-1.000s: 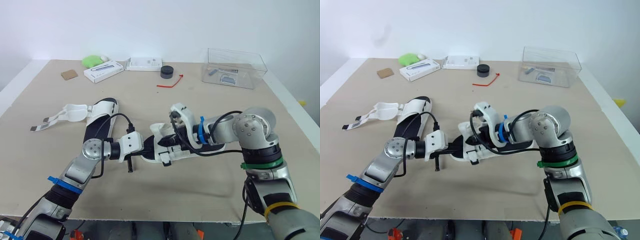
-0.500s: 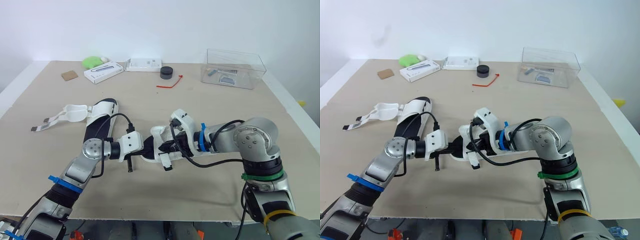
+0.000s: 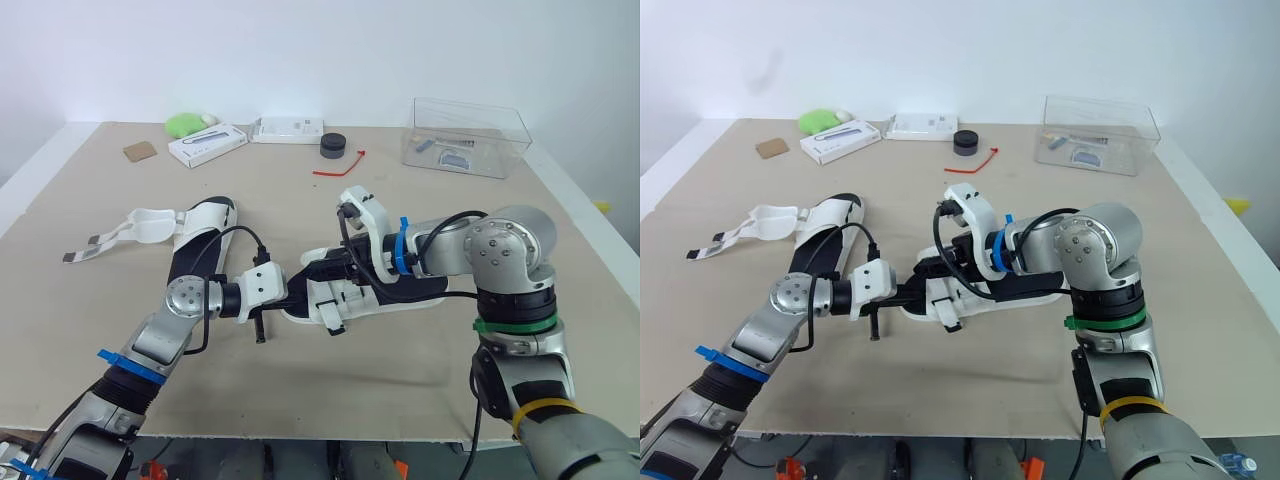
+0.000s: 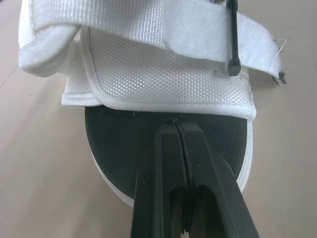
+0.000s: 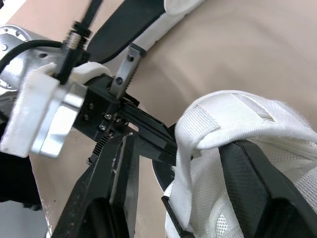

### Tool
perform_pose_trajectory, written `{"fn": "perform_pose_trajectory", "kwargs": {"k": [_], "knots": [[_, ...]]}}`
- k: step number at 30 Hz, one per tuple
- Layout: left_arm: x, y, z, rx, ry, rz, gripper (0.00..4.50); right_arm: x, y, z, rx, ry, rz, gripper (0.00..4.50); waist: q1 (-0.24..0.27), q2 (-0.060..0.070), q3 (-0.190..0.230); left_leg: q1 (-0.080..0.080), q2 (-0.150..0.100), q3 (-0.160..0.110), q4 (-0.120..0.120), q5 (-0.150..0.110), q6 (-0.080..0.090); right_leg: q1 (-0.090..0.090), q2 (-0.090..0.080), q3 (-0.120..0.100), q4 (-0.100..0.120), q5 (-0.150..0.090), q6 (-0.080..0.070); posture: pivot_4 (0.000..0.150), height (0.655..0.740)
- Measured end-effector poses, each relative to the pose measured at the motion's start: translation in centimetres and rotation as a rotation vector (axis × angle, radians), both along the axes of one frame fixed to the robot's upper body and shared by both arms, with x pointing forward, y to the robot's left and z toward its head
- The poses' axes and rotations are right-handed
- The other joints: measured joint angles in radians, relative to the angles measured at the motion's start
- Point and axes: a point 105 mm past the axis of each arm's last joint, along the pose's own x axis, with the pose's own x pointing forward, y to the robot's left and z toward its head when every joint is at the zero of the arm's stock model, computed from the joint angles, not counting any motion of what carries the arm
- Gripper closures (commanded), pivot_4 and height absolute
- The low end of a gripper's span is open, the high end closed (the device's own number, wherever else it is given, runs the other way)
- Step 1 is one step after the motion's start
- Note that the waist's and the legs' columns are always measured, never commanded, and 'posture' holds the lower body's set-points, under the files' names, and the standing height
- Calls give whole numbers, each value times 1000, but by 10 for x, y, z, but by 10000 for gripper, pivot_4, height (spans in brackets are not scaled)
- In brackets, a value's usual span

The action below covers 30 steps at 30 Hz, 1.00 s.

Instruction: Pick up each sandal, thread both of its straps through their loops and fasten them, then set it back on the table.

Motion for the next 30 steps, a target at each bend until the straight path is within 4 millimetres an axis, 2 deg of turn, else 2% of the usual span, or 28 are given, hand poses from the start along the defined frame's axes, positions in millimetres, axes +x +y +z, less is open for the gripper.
{"fn": "perform_pose_trajectory", "kwargs": {"k": [2,5,6,18,20,21,22,23,25,29,30], "knots": [[0,0,0,0,0,0,45000,0,0,-1,-1,6,-1,28278,0,0,0,0,0,0,0,0,0,0,0,0,0,0,0,1500,7400],[0,0,0,-1,1,1,45000,-1,-1,-4,-2,19,-1,42947,0,0,0,0,0,0,0,0,0,0,0,0,0,0,0,1500,7400],[0,0,0,-1,0,1,45000,-2,-2,-7,-4,26,-4,44085,0,0,0,0,0,0,0,0,0,0,0,0,0,0,0,1500,7400],[-1,0,-1,5,-4,2,45000,-17,-11,-27,-23,47,8,44085,0,0,0,0,0,0,0,0,0,0,0,0,0,-1,2,1500,7400],[-1,0,-1,5,-6,1,45000,-20,-10,-24,-23,27,24,36837,0,0,0,0,0,0,0,0,0,0,0,0,0,-1,2,1500,7400],[-1,0,-1,5,-7,1,45000,-21,-10,-22,-23,19,32,35192,0,0,0,0,0,0,0,0,0,0,0,0,0,-1,2,1500,7400],[-1,0,-1,4,-8,0,45000,-23,-11,-20,-21,13,49,29255,0,0,0,0,0,-1,0,0,0,0,0,0,0,-1,2,1500,7400],[-1,0,0,4,-9,-1,45000,-24,-12,-18,-20,9,56,27238,0,0,0,0,0,-1,0,0,0,0,0,0,0,-1,2,1500,7400],[-1,-1,0,3,-9,-3,45000,-31,-19,-9,-11,-3,103,16368,0,0,0,0,0,0,0,0,0,0,0,0,0,-2,3,1500,7400],[-1,-2,0,2,-9,-9,45000,-40,-39,-1,-60,-112,150,572,3,0,0,-1,-1,-1,-1,0,0,0,-1,-1,-1,-3,4,1500,7400],[-1,-2,0,3,-8,-10,45000,-42,-45,-4,-73,-146,162,181,2,-1,-1,0,-1,-1,-1,0,0,1,-1,-1,-1,-4,4,1500,7400]]}}
